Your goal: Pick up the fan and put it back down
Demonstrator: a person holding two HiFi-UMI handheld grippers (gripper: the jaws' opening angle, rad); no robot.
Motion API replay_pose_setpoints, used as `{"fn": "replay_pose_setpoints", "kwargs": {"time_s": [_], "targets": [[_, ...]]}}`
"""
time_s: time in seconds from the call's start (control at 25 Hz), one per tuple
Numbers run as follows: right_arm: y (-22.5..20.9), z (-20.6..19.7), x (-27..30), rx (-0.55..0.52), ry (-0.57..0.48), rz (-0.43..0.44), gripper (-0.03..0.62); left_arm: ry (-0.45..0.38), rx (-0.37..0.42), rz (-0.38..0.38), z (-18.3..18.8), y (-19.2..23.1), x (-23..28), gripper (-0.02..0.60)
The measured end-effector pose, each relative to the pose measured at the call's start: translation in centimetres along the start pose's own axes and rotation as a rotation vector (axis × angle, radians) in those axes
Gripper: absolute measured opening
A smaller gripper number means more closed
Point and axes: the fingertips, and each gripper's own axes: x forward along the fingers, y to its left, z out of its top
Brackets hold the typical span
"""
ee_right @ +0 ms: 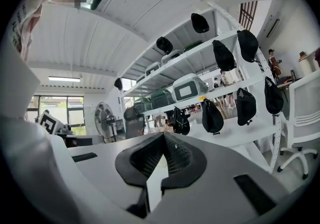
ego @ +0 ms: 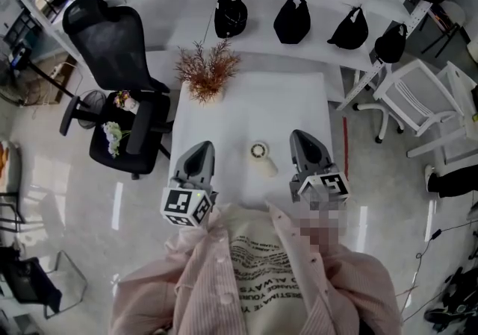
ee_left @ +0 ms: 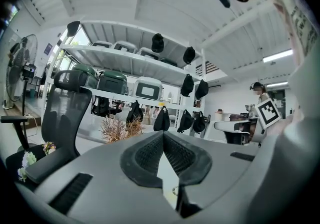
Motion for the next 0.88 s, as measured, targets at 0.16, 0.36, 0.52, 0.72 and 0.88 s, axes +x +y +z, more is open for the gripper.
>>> {"fn": "replay_pose_setpoints", "kwargs": {"time_s": [0.16, 0.36, 0.52, 0.72, 0.88], "targets": [[-0.07, 0.52, 0.06, -0.028, -0.001, -0.011, 0.000, 0.011, 0.008, 0.004, 0.09, 0.07, 0.12, 0.002], [-0.02, 0.44, 0.07, -0.052, 0.008, -0.018, 0.000, 0.016, 0.034, 0.022, 0.46, 0.43, 0.12, 0.002], [0.32, 0.13, 0.05, -0.066, 0.017, -0.014, 0.000, 0.024, 0.044, 0.035, 0.42, 0.69, -0.10, 0.002], [0.34, 0.02, -0.13, -0.071, 0.022, -0.017, 0.000, 0.022, 0.042, 0.041, 0.50, 0.69, -0.25, 0.002], [0.28, -0.02, -0.34, -0.076, 0.021, -0.021, 0.000, 0.024, 0.037, 0.042, 0.32, 0.76, -0.32, 0.002]]}}
